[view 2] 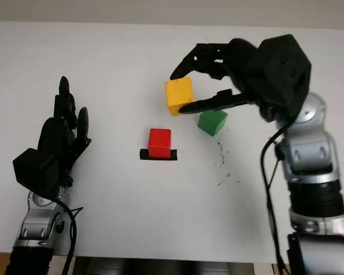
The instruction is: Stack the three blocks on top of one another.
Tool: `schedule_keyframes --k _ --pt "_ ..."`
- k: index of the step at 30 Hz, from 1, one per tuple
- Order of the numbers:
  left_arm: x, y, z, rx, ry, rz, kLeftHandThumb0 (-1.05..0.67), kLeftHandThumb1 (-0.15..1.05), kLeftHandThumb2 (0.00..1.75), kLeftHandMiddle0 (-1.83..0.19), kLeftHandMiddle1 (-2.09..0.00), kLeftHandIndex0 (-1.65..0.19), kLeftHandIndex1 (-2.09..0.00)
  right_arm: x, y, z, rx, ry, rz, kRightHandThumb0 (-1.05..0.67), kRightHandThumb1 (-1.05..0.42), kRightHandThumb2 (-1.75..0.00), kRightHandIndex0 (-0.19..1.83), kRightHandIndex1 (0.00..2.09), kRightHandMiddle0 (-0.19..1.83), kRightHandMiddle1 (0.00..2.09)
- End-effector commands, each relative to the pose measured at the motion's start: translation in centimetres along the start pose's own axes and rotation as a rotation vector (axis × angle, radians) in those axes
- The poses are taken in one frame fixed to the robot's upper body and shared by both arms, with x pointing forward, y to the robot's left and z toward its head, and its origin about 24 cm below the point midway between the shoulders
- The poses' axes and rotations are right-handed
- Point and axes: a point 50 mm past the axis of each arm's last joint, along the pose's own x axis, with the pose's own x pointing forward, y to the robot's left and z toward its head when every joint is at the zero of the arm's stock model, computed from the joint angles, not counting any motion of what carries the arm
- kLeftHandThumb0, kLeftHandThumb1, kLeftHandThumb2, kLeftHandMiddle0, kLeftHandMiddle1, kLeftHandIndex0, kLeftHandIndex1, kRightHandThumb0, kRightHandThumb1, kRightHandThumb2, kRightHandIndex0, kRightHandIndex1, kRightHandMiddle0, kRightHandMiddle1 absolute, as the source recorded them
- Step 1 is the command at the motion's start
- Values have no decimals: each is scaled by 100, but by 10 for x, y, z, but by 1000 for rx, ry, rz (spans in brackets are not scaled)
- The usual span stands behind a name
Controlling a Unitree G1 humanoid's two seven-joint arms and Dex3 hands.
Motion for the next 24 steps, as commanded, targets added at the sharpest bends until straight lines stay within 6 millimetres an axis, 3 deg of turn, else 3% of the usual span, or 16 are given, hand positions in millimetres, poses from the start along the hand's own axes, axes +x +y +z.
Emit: schedule_keyframes --k 1,10,24 --pt "-1 1 1 -1 -7 7 -83 105 62 16 -5 14 -6 -1 5 -6 48 -15 -13 -43 -101 -6 20 2 15 181" --pt "0 1 2 5 -10 5 -84 105 61 16 -5 14 -5 2 28 -18 238 24 28 -46 -98 -5 21 4 27 176" --pt "-1 2 1 17 -6 4 -83 105 62 16 -5 14 -5 0 39 -27 275 48 44 -45 -96 -5 24 6 32 177"
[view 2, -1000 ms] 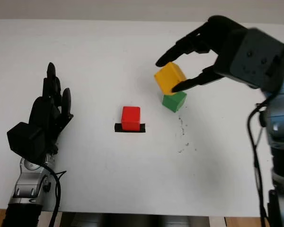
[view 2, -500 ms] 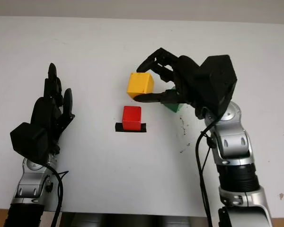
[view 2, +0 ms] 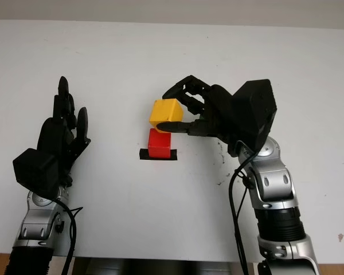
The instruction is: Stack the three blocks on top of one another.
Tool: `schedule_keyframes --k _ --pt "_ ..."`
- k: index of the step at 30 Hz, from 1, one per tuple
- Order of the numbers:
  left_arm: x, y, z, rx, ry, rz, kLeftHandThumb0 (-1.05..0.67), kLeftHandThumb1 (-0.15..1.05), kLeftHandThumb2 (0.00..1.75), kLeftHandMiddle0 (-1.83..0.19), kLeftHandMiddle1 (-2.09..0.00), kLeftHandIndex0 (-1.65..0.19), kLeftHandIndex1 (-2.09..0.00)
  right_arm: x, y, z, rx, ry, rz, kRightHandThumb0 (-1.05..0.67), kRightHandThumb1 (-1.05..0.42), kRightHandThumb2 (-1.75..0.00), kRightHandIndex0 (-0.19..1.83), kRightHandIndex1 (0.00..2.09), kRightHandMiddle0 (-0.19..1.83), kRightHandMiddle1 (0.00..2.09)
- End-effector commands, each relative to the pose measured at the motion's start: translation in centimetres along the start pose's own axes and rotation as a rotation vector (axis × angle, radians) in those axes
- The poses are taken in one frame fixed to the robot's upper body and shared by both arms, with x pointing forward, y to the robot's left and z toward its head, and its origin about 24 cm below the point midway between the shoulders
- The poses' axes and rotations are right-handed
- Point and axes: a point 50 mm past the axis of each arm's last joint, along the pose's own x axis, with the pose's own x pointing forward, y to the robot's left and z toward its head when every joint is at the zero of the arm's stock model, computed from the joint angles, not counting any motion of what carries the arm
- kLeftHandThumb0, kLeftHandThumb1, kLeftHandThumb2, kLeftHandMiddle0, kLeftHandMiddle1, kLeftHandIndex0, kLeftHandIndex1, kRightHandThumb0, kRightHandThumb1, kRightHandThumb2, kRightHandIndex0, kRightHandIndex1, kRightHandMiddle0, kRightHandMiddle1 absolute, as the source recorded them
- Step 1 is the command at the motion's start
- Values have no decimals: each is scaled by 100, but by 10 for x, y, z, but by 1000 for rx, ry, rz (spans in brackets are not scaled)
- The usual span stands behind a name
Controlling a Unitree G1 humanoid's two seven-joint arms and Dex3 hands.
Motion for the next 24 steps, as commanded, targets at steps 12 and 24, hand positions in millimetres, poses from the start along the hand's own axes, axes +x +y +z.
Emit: schedule_keyframes --k 12,24 --pt "-3 1 1 7 -3 6 -83 105 62 17 -5 14 -5 3 8 -3 24 4 55 -49 -95 -5 25 6 37 177" --pt "-6 2 1 12 7 12 -83 105 62 16 -6 13 -6 7 15 -6 29 29 76 -45 -94 -5 26 6 35 175"
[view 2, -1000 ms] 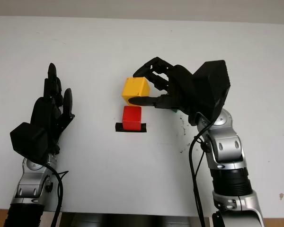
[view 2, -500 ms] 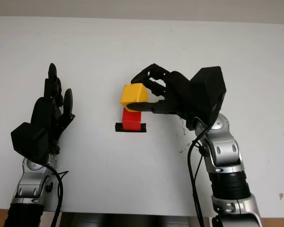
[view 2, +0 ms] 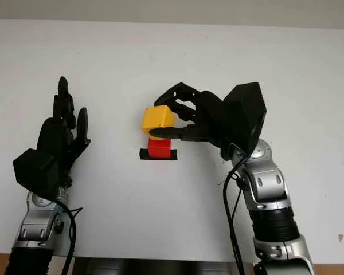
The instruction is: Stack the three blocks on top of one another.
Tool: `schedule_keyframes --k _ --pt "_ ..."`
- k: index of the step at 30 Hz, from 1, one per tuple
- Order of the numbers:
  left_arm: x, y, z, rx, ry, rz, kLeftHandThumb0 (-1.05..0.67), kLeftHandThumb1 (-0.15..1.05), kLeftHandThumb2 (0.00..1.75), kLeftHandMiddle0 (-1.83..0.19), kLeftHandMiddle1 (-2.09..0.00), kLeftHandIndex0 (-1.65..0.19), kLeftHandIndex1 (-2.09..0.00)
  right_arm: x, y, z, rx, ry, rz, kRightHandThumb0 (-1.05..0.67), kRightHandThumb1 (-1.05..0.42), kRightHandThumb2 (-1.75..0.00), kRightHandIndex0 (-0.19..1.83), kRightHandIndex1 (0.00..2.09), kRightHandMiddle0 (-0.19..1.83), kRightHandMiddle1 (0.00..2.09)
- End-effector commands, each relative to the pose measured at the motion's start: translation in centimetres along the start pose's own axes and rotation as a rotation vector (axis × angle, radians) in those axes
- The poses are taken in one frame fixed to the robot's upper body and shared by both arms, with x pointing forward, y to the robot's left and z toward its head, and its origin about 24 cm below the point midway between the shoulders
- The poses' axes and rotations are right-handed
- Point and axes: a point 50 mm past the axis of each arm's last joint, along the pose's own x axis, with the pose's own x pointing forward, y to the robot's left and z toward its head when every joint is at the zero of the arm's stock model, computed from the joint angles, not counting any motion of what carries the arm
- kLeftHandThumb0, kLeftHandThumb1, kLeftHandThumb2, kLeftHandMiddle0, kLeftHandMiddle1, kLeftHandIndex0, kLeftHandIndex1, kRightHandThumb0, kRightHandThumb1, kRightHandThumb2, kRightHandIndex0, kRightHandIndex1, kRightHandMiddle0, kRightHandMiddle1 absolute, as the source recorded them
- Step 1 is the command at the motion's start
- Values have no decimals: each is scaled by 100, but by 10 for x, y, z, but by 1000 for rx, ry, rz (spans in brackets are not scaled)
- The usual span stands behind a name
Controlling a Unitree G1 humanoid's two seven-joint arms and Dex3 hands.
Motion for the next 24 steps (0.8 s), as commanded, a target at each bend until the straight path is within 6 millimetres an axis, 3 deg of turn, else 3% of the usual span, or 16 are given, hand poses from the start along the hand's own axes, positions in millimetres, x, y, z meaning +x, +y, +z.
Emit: schedule_keyframes --k 1,15,24 --pt "-5 2 -1 1 5 2 -83 105 61 16 -5 13 -6 2 3 1 -6 -5 12 -45 -94 -5 26 6 35 175" --pt "-6 1 0 10 11 4 -82 105 61 15 -6 11 -6 4 4 -6 -40 25 36 -45 -94 -5 25 6 34 174" --pt "-7 2 -1 -4 16 3 -82 105 60 15 -5 12 -5 0 -3 -4 -187 6 14 -49 -93 -5 29 8 37 173"
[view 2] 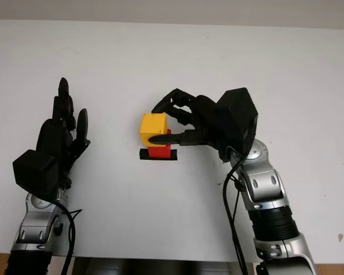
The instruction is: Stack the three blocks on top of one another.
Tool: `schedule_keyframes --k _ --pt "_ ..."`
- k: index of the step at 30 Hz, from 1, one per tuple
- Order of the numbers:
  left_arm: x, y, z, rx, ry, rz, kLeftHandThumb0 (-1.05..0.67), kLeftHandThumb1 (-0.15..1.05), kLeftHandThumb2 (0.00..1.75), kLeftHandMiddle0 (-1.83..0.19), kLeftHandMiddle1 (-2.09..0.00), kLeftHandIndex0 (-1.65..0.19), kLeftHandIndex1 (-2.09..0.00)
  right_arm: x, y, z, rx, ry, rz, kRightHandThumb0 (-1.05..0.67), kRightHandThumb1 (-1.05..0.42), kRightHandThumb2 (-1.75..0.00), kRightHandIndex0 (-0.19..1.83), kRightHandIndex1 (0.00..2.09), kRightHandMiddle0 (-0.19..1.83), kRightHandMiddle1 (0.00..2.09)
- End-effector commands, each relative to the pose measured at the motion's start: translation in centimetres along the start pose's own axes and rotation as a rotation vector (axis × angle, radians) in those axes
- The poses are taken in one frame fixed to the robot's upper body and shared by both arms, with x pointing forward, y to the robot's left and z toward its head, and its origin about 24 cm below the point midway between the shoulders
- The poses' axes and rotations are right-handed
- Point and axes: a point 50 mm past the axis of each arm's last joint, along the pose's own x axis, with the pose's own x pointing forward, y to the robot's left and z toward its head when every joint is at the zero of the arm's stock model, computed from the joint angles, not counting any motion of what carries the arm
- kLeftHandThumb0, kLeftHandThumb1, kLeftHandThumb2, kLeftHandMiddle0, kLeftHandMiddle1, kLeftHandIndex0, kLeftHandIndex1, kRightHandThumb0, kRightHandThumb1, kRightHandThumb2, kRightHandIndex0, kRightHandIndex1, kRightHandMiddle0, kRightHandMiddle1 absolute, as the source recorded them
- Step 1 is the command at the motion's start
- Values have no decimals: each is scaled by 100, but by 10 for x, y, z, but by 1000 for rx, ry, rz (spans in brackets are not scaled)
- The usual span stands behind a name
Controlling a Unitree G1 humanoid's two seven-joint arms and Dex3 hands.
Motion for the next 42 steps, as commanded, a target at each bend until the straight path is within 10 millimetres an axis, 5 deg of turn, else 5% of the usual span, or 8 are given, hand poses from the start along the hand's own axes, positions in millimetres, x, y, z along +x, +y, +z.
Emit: schedule_keyframes --k 1,26,28,33,38,42 --pt "-5 2 -1 -6 6 2 -82 105 60 15 -5 12 -5 -2 -2 1 -50 -8 -4 -49 -93 -5 29 8 37 173" --pt "-5 3 -2 8 3 -3 -81 105 60 15 -5 11 -5 -7 -5 10 -166 -43 31 -53 -95 -6 25 5 29 168" --pt "-5 3 -2 13 5 1 -81 105 60 14 -6 10 -6 -8 -5 11 -196 -45 65 -57 -95 -5 21 3 20 154" --pt "-6 2 -2 3 7 1 -81 105 60 14 -5 10 -5 -13 -2 17 -285 -68 139 -80 -87 -5 -15 2 -7 41" --pt "-7 2 -3 -4 12 0 -80 105 60 15 -5 11 -5 -22 2 28 -372 -141 159 -92 -86 -5 -19 0 -19 3" --pt "-7 3 -4 1 18 1 -81 105 59 15 -5 11 -5 -34 7 38 -433 -206 115 -96 -85 -5 -19 0 -19 0"
